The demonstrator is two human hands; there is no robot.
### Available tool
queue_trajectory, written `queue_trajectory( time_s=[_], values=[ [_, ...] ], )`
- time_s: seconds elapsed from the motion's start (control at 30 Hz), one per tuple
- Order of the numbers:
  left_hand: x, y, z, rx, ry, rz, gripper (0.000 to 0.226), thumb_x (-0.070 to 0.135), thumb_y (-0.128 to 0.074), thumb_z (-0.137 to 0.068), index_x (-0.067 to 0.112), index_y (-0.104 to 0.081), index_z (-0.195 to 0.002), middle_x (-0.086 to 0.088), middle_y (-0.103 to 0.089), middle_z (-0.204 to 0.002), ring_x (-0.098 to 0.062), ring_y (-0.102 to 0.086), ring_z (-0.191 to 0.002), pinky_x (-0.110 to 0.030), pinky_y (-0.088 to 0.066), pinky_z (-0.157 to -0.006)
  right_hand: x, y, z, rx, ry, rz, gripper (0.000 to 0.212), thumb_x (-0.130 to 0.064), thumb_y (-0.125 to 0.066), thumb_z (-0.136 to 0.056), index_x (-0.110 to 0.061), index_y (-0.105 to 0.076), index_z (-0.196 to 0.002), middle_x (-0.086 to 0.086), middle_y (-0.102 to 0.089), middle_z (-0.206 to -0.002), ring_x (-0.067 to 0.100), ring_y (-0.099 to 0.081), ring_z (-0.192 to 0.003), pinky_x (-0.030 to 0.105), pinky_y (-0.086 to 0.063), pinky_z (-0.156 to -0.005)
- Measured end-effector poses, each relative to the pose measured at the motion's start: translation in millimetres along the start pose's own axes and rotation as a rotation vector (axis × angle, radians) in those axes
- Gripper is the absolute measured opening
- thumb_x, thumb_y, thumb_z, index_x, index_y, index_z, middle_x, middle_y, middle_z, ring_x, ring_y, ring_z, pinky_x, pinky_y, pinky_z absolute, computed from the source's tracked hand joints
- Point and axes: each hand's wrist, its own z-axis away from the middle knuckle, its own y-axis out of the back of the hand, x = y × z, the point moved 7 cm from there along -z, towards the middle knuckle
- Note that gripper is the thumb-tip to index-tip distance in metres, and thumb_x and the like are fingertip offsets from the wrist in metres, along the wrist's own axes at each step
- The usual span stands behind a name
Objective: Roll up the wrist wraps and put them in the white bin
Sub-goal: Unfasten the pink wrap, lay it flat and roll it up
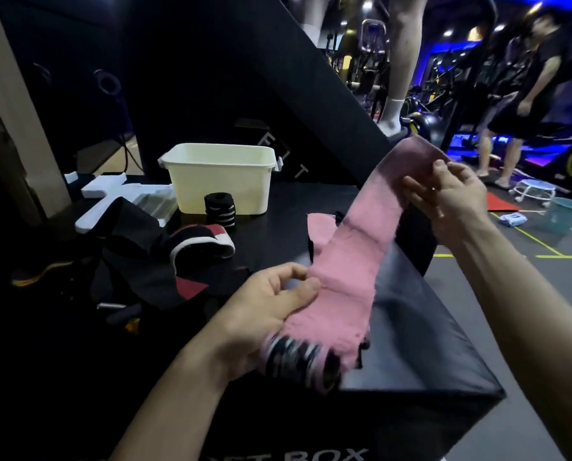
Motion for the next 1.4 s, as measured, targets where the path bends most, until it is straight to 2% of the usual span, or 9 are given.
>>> queue_trajectory(
  time_s=[0.23,0.5,0.63,0.77,0.93,1.1,1.13,1.27,1.4],
  values=[
    [0,-20,-59,0.118,0.041,0.252,0.023,-0.001,-0.049,-0.104,0.006,-0.071,-0.103,-0.017,-0.07,-0.098,-0.025,-0.061,-0.082,-0.032,-0.049,-0.067,33,-41,-73,-0.068,-0.009,0.165,0.015,-0.02,-0.052,-0.107,-0.022,-0.049,-0.092,0.003,-0.063,-0.087,0.015,-0.074,-0.06,0.035,-0.063,-0.059],
    [-44,-13,-94,0.121,0.064,0.132,0.026,0.012,-0.054,-0.09,0.008,-0.075,-0.104,-0.022,-0.075,-0.107,-0.026,-0.064,-0.091,-0.049,-0.055,-0.086,119,-86,-122,-0.236,-0.169,0.327,0.01,-0.01,-0.057,-0.103,-0.007,-0.058,-0.094,0.016,-0.06,-0.083,0.022,-0.071,-0.059,0.036,-0.059,-0.047],
    [-69,-9,-99,0.081,0.086,-0.018,0.041,0.03,-0.054,-0.075,0.009,-0.072,-0.106,-0.035,-0.066,-0.111,-0.022,-0.056,-0.085,-0.041,-0.042,-0.078,169,-84,-126,-0.307,-0.318,0.572,0.009,-0.002,-0.062,-0.098,-0.003,-0.063,-0.089,0.014,-0.059,-0.077,0.014,-0.063,-0.041,0.025,-0.052,-0.039],
    [-86,-3,-103,0.1,0.115,-0.089,0.039,0.029,-0.051,-0.075,0.011,-0.072,-0.102,-0.031,-0.067,-0.108,-0.019,-0.059,-0.085,-0.057,-0.052,-0.085,209,-73,-123,-0.399,-0.322,0.907,0.017,0.003,-0.062,-0.094,-0.001,-0.063,-0.078,0.017,-0.057,-0.066,0.011,-0.053,-0.033,0.017,-0.041,-0.034],
    [-94,-2,-101,0.088,0.095,-0.09,0.036,0.026,-0.049,-0.078,0.013,-0.072,-0.103,-0.034,-0.065,-0.106,-0.019,-0.055,-0.082,-0.037,-0.042,-0.077,206,-78,-138,-0.354,-0.144,1.152,0.004,-0.01,-0.076,-0.083,-0.013,-0.074,-0.082,0.011,-0.065,-0.072,0.017,-0.057,-0.053,0.024,-0.048,-0.044],
    [-102,-4,-104,0.096,0.09,-0.091,0.039,0.027,-0.049,-0.075,0.004,-0.067,-0.101,-0.021,-0.069,-0.091,-0.02,-0.053,-0.082,-0.039,-0.04,-0.077,210,-80,-138,-0.419,-0.012,1.41,0.016,-0.025,-0.079,-0.076,-0.022,-0.066,-0.067,0.008,-0.073,-0.081,0.023,-0.07,-0.071,0.021,-0.046,-0.053],
    [-103,-4,-104,0.097,0.094,-0.088,0.04,0.026,-0.049,-0.074,0.003,-0.066,-0.102,-0.014,-0.065,-0.089,-0.02,-0.053,-0.082,-0.039,-0.04,-0.077,211,-80,-137,-0.418,0.016,1.435,0.008,-0.028,-0.077,-0.075,-0.024,-0.07,-0.075,0.008,-0.074,-0.089,0.027,-0.072,-0.085,0.025,-0.05,-0.062],
    [-101,-5,-103,0.11,0.092,-0.092,0.039,0.023,-0.049,-0.073,0.002,-0.066,-0.102,-0.009,-0.063,-0.089,-0.02,-0.051,-0.081,-0.038,-0.039,-0.075,213,-91,-134,-0.529,0.15,1.559,0.064,-0.027,-0.069,-0.08,-0.038,-0.054,-0.141,0.006,-0.063,-0.132,0.031,-0.061,-0.121,0.037,-0.052,-0.095],
    [-101,-3,-102,0.121,0.096,-0.107,0.042,0.023,-0.048,-0.074,-0.001,-0.062,-0.105,-0.006,-0.061,-0.089,-0.02,-0.05,-0.08,-0.04,-0.038,-0.074,212,-107,-126,-0.67,0.191,1.661,0.035,-0.019,-0.058,-0.086,-0.036,-0.07,-0.113,0.003,-0.065,-0.123,0.03,-0.06,-0.116,0.034,-0.05,-0.083]
  ],
)
